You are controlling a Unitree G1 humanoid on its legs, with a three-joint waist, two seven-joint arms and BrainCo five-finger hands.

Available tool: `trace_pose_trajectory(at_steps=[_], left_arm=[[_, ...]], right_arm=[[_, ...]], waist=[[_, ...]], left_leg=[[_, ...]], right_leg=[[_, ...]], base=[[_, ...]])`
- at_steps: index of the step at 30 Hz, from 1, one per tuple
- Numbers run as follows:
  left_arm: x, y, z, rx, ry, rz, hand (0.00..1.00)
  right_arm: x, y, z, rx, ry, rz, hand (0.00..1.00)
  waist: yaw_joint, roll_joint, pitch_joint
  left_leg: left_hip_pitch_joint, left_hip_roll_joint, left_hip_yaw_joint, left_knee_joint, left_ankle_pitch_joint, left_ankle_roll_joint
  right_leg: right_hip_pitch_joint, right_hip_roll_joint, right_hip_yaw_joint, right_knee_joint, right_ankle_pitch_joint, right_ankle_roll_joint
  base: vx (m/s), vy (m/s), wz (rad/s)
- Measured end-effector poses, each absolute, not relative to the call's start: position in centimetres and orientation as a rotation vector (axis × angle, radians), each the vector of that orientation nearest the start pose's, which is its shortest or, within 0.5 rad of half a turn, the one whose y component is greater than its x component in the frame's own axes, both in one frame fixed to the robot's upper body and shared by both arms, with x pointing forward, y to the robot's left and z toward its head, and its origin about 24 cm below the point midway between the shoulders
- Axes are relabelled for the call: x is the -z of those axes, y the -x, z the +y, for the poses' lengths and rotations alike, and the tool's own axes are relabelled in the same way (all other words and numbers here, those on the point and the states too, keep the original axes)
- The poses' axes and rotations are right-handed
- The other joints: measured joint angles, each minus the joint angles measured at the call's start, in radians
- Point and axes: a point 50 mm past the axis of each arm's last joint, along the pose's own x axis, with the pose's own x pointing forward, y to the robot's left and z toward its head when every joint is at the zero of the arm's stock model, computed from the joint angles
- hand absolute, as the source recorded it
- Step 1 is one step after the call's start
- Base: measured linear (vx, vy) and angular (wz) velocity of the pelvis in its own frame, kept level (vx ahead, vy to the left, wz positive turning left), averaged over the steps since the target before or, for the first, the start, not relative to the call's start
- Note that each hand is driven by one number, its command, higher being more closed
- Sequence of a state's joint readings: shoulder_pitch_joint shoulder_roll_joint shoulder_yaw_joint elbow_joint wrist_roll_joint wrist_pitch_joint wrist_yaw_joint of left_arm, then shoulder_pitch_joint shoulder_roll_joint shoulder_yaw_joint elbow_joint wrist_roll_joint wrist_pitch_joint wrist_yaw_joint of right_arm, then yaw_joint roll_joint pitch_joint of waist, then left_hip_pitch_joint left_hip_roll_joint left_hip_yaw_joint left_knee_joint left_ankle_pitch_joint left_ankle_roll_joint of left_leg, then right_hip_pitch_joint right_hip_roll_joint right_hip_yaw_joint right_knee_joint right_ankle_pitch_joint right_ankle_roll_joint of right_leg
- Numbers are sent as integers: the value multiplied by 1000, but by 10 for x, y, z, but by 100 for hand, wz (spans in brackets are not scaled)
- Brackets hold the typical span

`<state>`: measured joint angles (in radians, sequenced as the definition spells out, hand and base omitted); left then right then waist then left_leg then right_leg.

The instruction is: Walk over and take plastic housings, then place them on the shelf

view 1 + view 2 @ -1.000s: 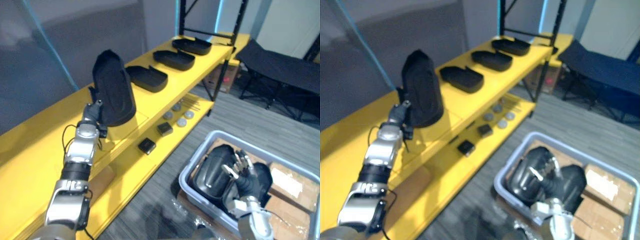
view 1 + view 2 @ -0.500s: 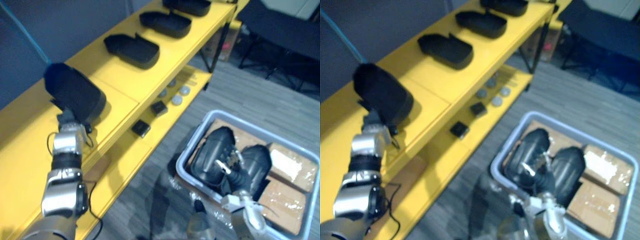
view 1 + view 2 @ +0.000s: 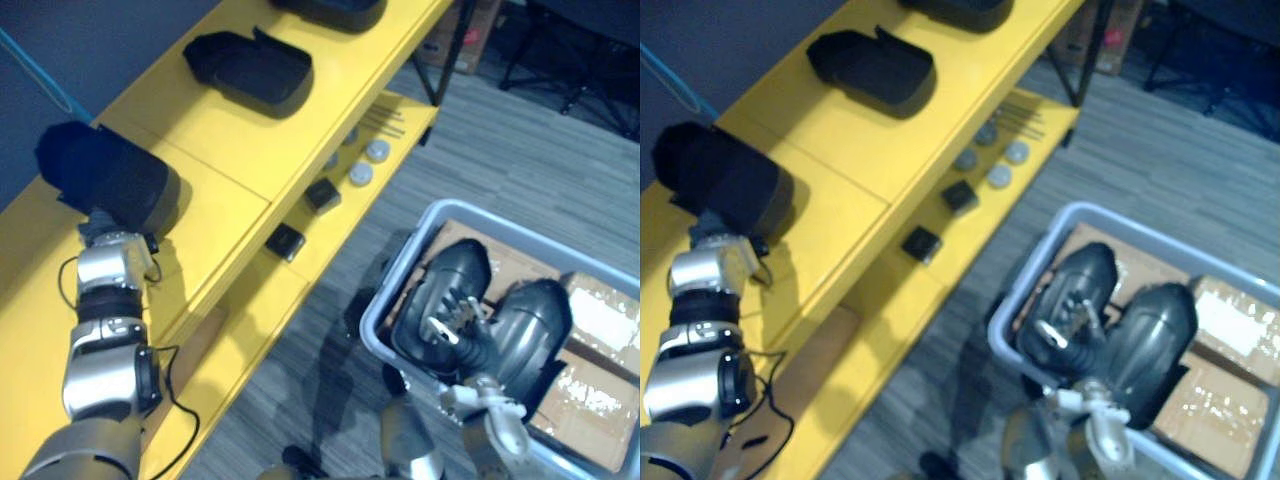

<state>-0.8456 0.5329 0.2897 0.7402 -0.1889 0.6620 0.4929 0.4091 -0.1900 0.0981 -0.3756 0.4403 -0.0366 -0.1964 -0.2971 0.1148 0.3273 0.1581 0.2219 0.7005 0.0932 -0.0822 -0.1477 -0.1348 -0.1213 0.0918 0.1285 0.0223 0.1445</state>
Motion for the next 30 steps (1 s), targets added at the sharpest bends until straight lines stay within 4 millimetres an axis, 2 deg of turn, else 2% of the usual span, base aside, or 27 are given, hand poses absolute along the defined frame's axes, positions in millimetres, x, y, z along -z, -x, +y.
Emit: trace_pose_trajectory(at_steps=[5, 11, 17, 25, 30], left_arm=[[-140, -356, 318, -729, -111, 437, 100], [-130, -354, 315, -645, -210, 498, 100], [-119, -350, 315, -618, -293, 545, 100], [-116, -347, 317, -693, -291, 560, 100], [-118, -344, 322, -792, -269, 543, 100]], right_arm=[[-42, -165, -180, 157, -285, 60, 0], [-42, -165, -180, 139, -286, 53, 0], [-40, -162, -181, 149, -283, 65, 0], [-33, -163, -183, 157, -274, 92, 0], [-32, -164, -182, 153, -276, 94, 0]], waist=[[-11, 0, 0], [-18, 0, 0], [-22, 0, 0], [-30, -2, 0], [-42, -17, -7]], left_leg=[[10, -20, -2, -32, 0, 0], [18, -26, -6, -51, 4, -6], [17, -28, -10, -48, 7, -12], [11, -30, -7, -46, 8, -13], [-3, -23, -4, -35, 7, -14]], right_leg=[[-3, -8, -4, -2, 0, 0], [12, -9, -7, -14, 3, 5], [32, -15, -8, -56, 33, 12], [34, -18, -5, -78, 49, 12], [23, -13, -4, -79, 51, 10]], base=[[-32, 10, 3], [-49, -13, 0], [-59, -5, 1], [-10, 2, -1], [0, 0, 0]])
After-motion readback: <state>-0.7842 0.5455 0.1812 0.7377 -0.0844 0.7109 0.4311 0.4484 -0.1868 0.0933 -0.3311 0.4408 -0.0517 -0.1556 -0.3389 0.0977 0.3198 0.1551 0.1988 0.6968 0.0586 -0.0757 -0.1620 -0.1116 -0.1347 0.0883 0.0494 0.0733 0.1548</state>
